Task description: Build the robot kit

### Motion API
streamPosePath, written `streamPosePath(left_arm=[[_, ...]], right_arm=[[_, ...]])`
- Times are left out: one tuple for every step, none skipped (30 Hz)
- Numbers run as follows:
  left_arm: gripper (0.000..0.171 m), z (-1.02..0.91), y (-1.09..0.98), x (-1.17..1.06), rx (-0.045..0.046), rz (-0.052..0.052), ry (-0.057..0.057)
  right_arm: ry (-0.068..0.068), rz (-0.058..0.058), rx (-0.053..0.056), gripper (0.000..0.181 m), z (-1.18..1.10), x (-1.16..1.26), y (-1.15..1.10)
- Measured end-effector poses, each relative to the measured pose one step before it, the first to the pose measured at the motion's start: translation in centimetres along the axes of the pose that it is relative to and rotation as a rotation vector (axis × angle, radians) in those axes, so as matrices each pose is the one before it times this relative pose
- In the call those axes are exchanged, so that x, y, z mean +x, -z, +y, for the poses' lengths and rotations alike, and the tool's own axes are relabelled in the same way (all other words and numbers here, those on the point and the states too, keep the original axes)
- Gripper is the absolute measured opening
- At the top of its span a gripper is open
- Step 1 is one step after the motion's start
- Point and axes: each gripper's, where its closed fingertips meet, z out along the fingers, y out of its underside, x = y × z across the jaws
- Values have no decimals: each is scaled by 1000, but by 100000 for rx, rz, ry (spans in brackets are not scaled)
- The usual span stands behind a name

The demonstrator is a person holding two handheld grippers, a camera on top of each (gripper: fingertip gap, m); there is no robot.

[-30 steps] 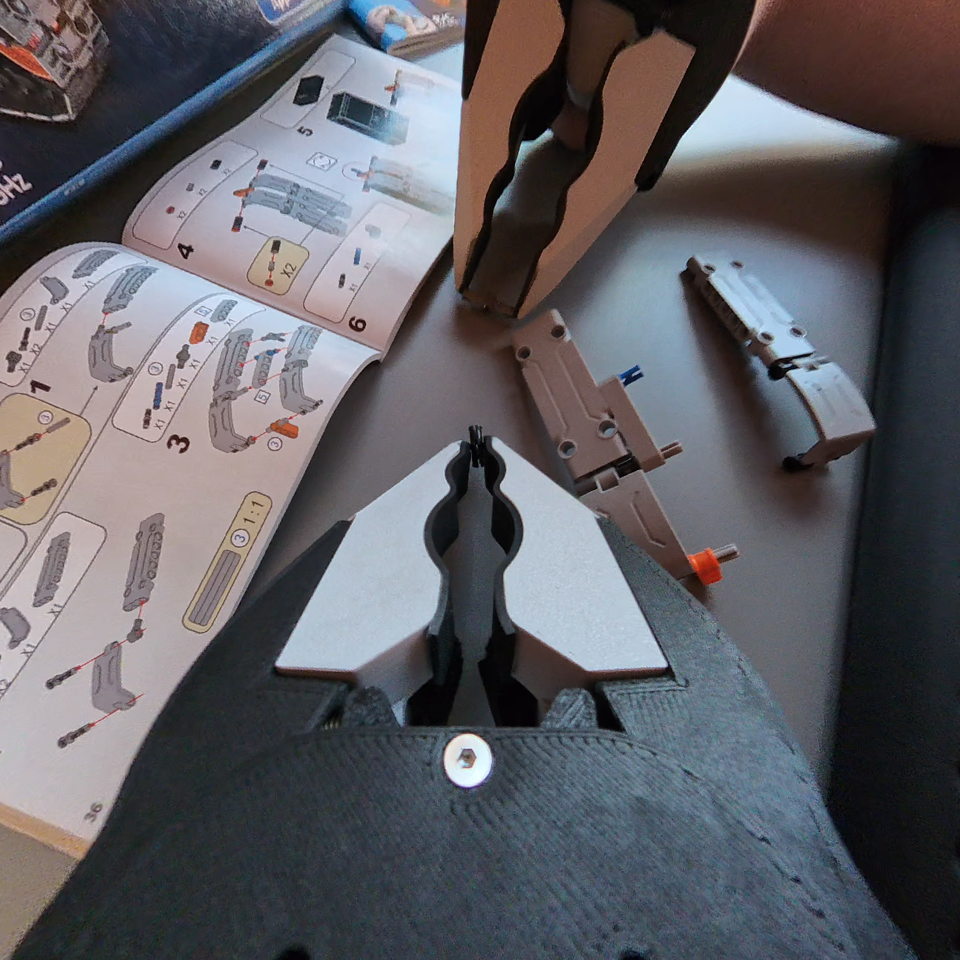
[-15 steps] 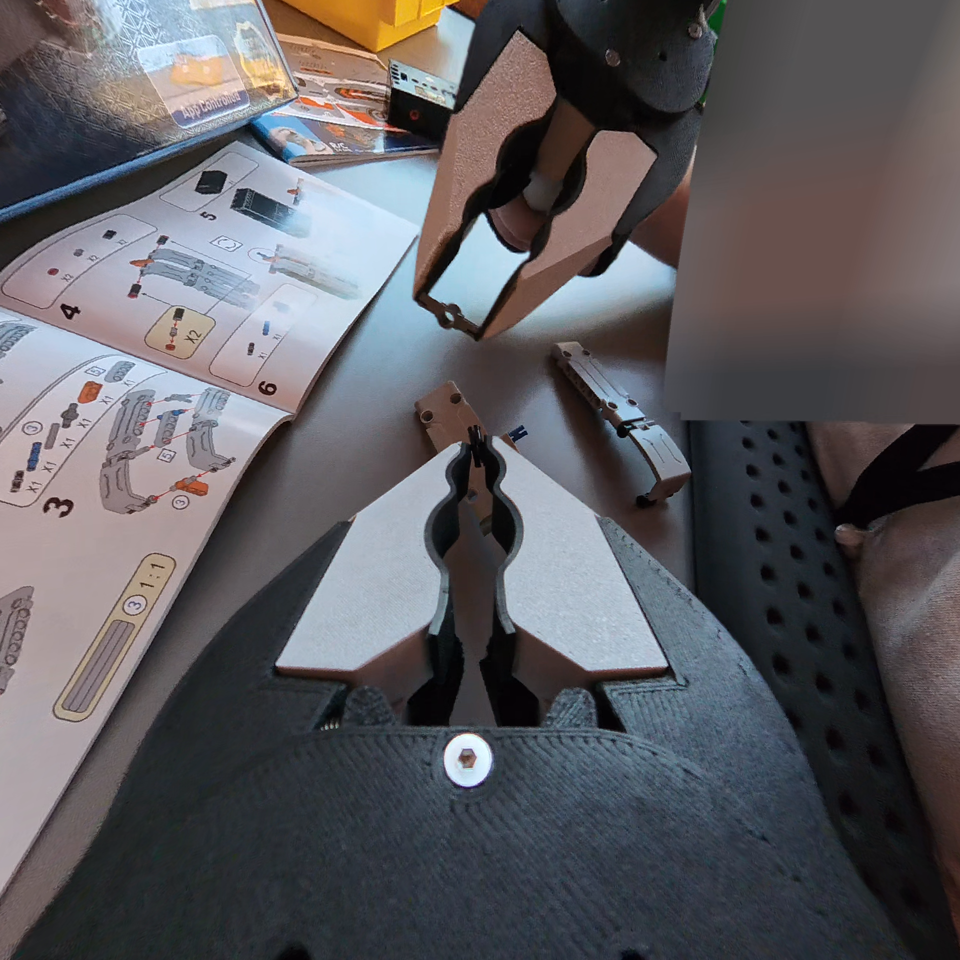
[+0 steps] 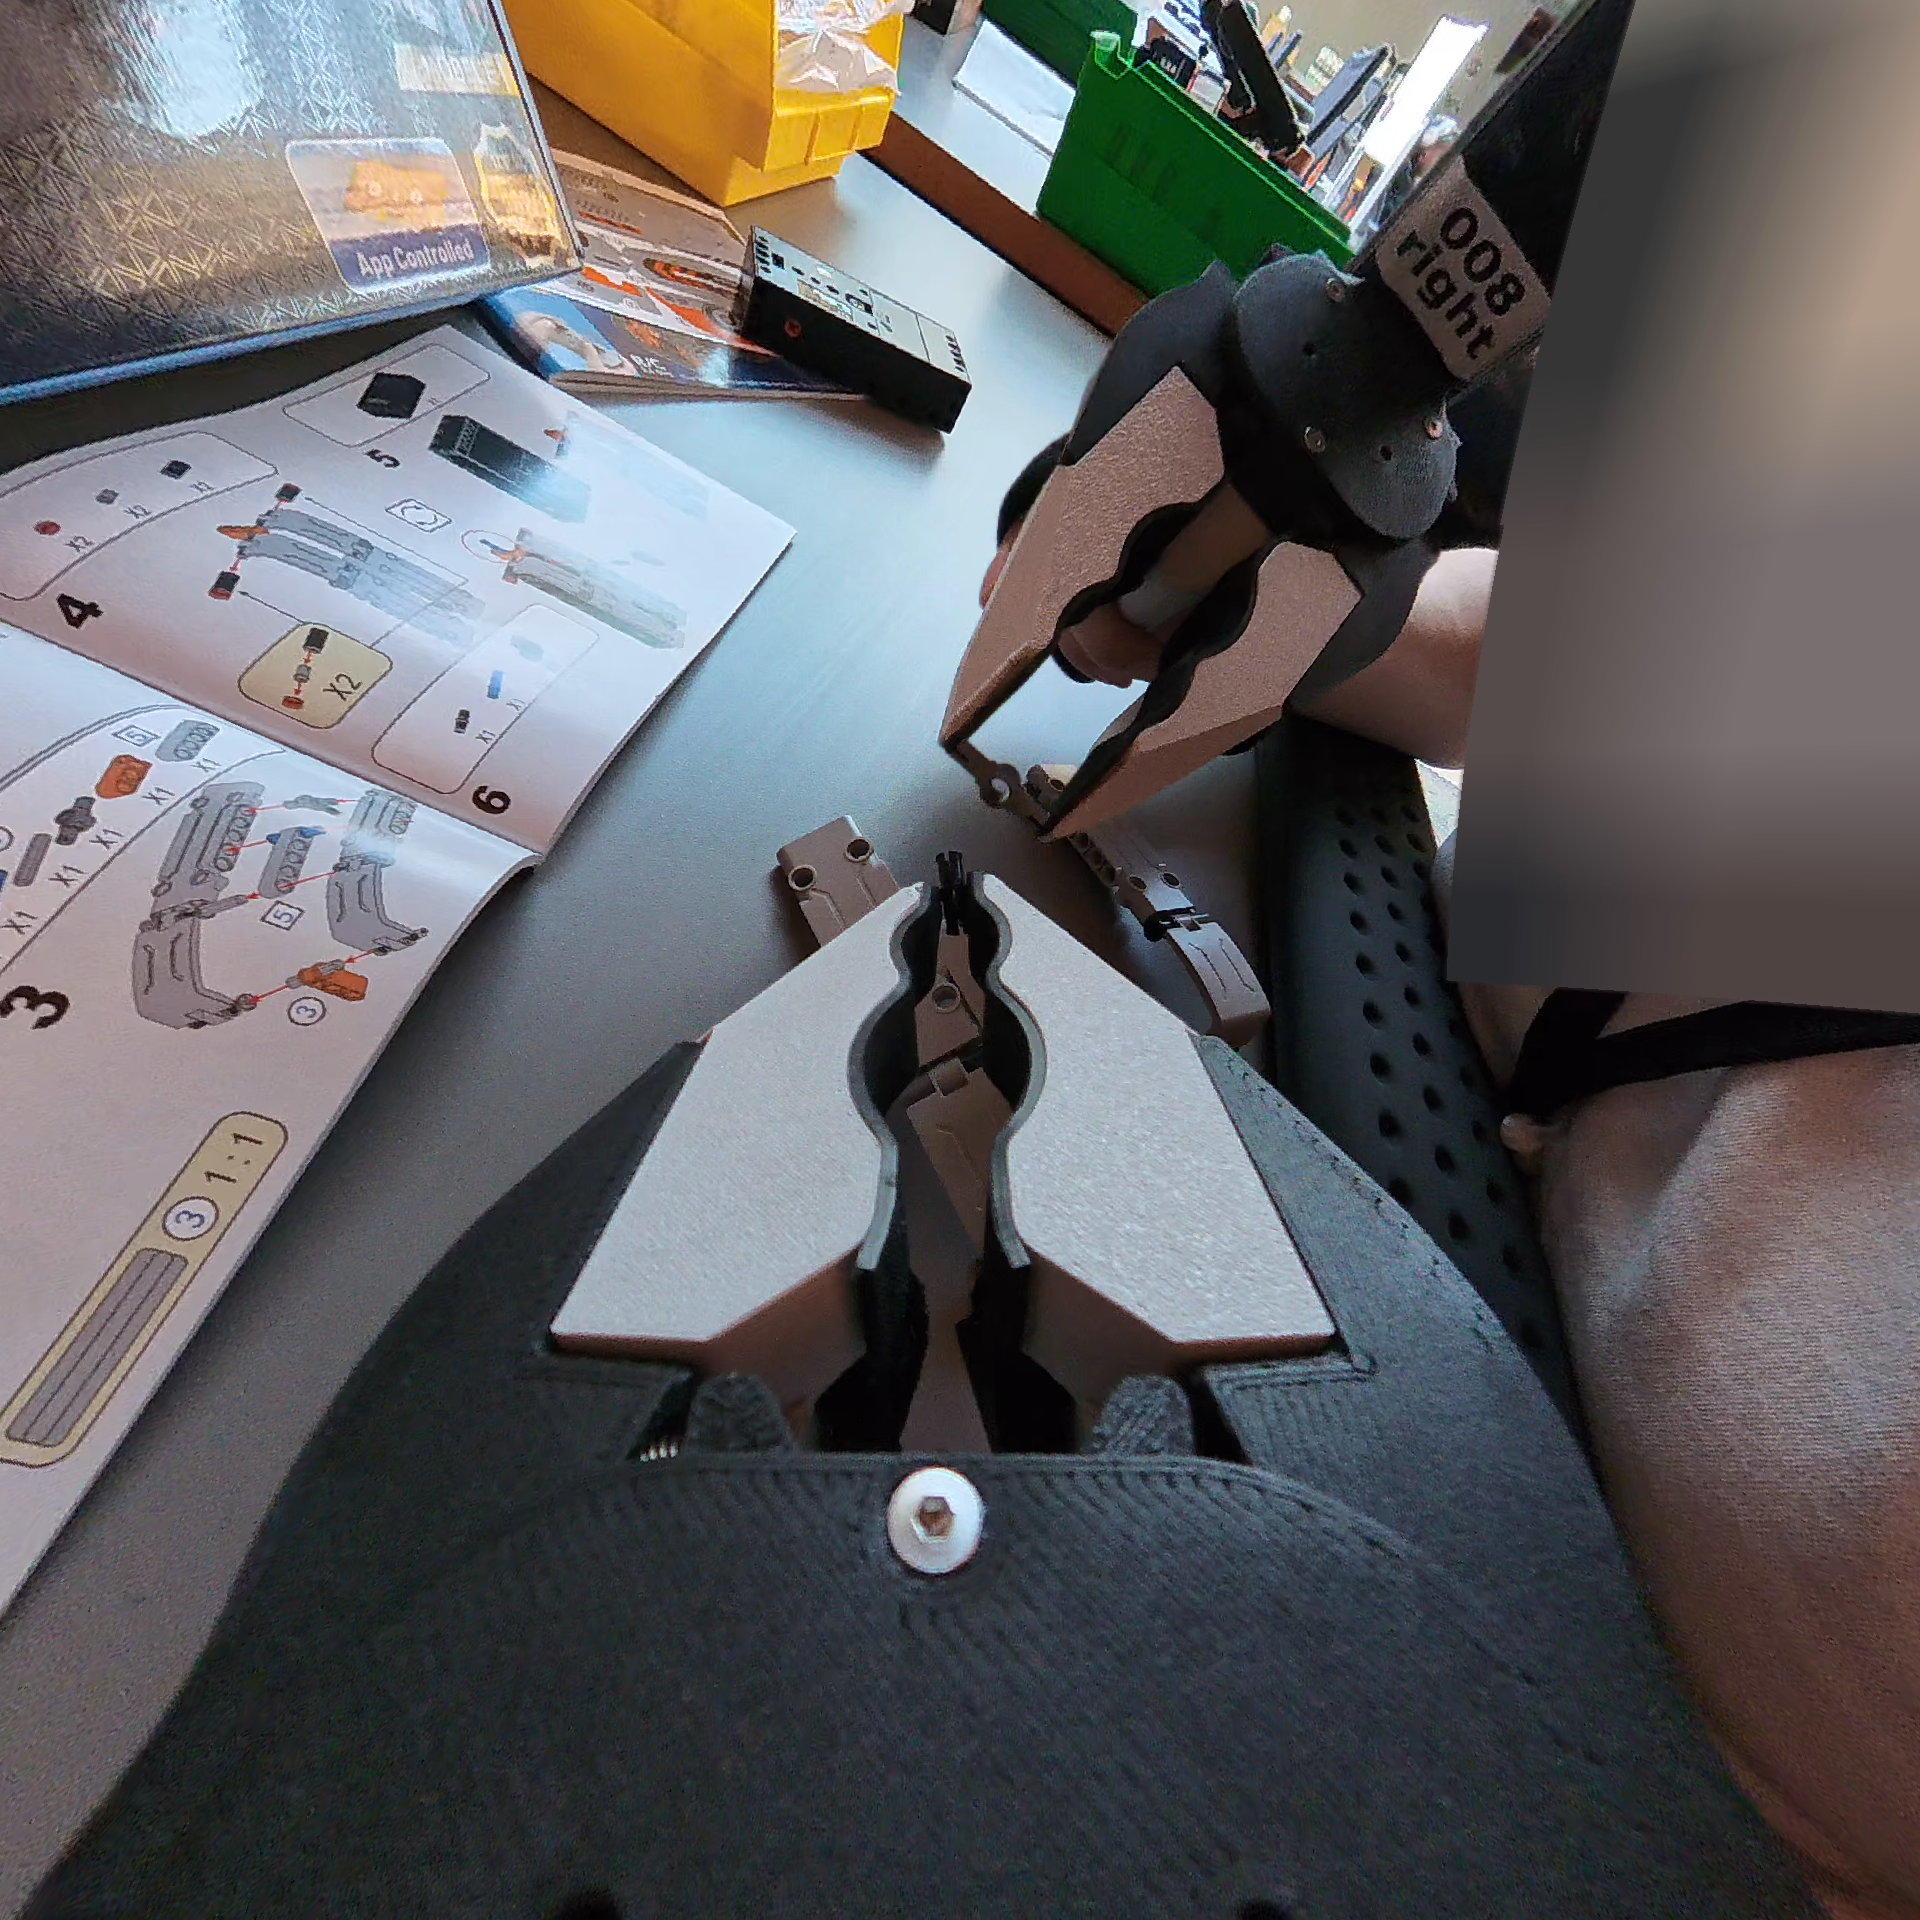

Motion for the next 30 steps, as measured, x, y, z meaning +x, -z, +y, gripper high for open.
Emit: streamPosePath(left_arm=[[2, -30, 52, 23, 112, -33, 114], [2, -105, 58, 20, 448, 21, 61], [2, -162, 72, 25, 876, 4, -122], [2, -182, 84, -7, 1023, -188, -355], [2, -141, 64, 7, 854, -257, -516], [2, -97, 42, 53, 578, 6, -642], [2, -106, 33, 94, 469, 71, -1003], [3, -158, 19, 156, 706, 28, -1911], [3, -202, 16, 258, 860, 58, -3130], [3, -156, 3, 229, 429, -629, -4274], [3, -37, -15, 119, -427, -1823, -5202], [3, 42, -35, 89, -1040, -2388, -5793], [3, 99, -54, 55, -1456, -2764, -6075], [3, 164, -75, 20, -1988, -3064, -6170], [3, 189, -104, 94, -2133, -2540, -5990], [3, 171, -104, 105, -1972, -2266, -5473], [3, 205, -132, 55, -2065, -2293, -4789], [3, 238, -152, 81, -2111, -1667, -3934], [3, 210, -159, 131, -1854, -837, -2896], [3, 172, -151, 126, -1494, -420, -1879], [3, 101, -117, 141, -919, 152, -1012], [3, 34, -83, 113, -429, 470, -218], [3, 31, -30, 68, -230, 404, 175], [3, 8, -7, 61, -83, 459, 211], [3, -14, 25, 34, 91, 343, 182], [3, -53, 31, 22, 225, 151, 23], [3, -48, 38, 34, 174, 158, -103], [3, -23, 29, 57, -9, 276, -67], [3, -24, 6, 65, -4, 307, -72], [4, -18, 3, 59, 3, 205, -120]], right_arm=[[919, 982, 134, 22, 71, 75, 152], [1322, 469, 81, 22, -15, 126, 79], [827, 1185, -172, 22, 55, 316, 36], [353, 716, -32, 22, 166, 258, -12], [-356, 14, -117, 22, 243, 182, -57], [-1088, -91, -485, 22, 266, 176, -74], [-1113, -123, -241, 22, 160, 148, -57], [-517, -575, 410, 22, 30, 36, -13], [119, -734, 806, 22, -81, -55, 20], [262, 148, 320, 22, -41, 49, 31], [161, 38, -13, 22, -30, 18, 29], [135, -213, 631, 22, -122, -22, 57], [216, -703, 1128, 22, -200, -110, 71], [649, -1467, 1490, 22, -261, -257, 62], [1027, -1202, 1355, 22, -242, -245, 48], [1189, -643, 607, 22, -137, -202, -6], [1557, -963, 265, 22, -73, -274, -44], [1934, -1179, 37, 22, -33, -336, -77], [2041, -559, -547, 22, 49, -264, -116], [2178, -650, -871, 22, 99, -288, -129], [2394, -638, -735, 22, 79, -299, -127], [2343, -321, -863, 22, 94, -236, -117], [1973, -206, -913, 22, 111, -201, -132], [1510, -221, -576, 22, 74, -168, -98], [937, -188, -396, 22, 40, -130, -85], [448, -190, -355, 22, 38, -85, -70], [171, -146, -207, 22, 34, -48, -40], [-48, 192, 155, 22, -2, 26, -22], [-433, 136, 331, 22, -21, 53, -1], [-770, -41, 345, 22, -25, 50, 4]])
